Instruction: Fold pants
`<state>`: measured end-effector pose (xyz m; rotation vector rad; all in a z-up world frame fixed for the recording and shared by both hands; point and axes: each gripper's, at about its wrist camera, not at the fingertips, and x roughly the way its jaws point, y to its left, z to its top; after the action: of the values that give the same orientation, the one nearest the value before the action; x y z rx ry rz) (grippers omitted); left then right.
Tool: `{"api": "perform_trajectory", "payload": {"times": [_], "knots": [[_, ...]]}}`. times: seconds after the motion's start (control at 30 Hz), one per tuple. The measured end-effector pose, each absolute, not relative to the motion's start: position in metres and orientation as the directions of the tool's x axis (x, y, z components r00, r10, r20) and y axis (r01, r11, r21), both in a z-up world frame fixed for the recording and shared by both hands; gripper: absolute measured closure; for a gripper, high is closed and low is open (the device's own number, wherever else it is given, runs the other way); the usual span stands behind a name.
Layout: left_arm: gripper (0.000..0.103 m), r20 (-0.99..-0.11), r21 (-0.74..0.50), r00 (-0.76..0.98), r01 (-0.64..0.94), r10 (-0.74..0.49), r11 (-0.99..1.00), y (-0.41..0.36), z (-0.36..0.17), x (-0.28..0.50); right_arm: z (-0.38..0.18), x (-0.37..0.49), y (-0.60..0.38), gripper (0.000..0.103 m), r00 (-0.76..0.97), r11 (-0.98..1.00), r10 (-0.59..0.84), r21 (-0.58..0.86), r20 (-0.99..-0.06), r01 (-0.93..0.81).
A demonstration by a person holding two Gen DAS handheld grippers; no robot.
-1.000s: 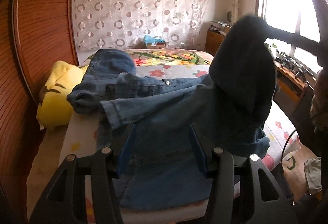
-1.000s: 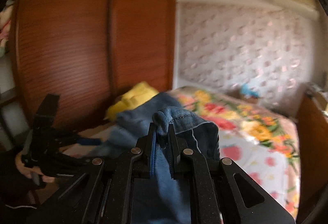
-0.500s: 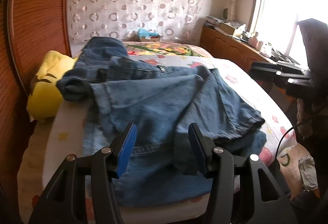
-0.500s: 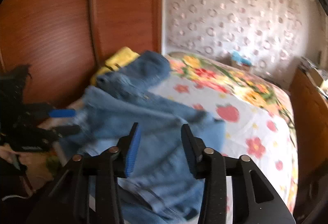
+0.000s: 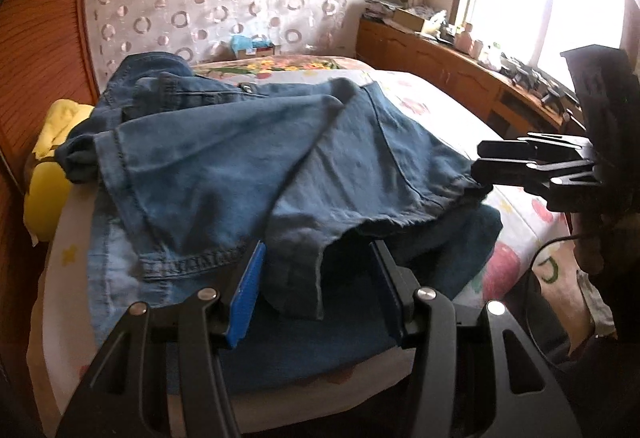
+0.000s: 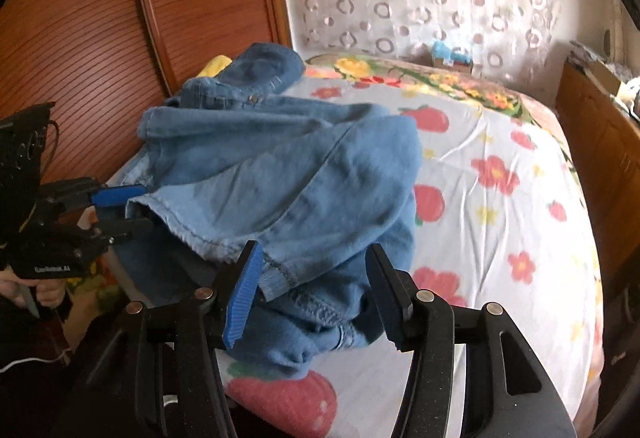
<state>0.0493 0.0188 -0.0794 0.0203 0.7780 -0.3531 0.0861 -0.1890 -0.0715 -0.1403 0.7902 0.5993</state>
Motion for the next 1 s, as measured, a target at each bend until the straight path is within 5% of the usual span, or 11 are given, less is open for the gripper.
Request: {"api": "perform_trajectory", "payload": {"times": [0.27,0.37,0.5,1.0], "knots": [[0.051,-0.707,-0.079,0.657,0.297,-0.263,0.952,0.017,-0.090,0.061,-0.080,0.091,-0.182,0.048,0.500,0.810,0.487,0.156,-0.717,-0.565],[0.066,-0.694,-0.078,0.670,0.295,-0.264,0.952,0.021,-0.090,0.064,-0.086,0.100,-0.180,0.049,0.469,0.806,0.500,0.193,-0.728,-0.560],[0.088,-0.682,-0.111,0.664,0.319,-0.305,0.941,0.025,-0.089,0.068,-0.079,0.111,-0.179,0.095,0.450,0.786,0.531,0.219,-0.717,-0.578],[0.089,-0.487,-0.210,0.787,0.315,-0.379,0.925,0.059,-0.006,0.010,0.069,0.135,-0.081,0.100,0.539,0.634,0.669,0.014,-0.511,-0.773]]}}
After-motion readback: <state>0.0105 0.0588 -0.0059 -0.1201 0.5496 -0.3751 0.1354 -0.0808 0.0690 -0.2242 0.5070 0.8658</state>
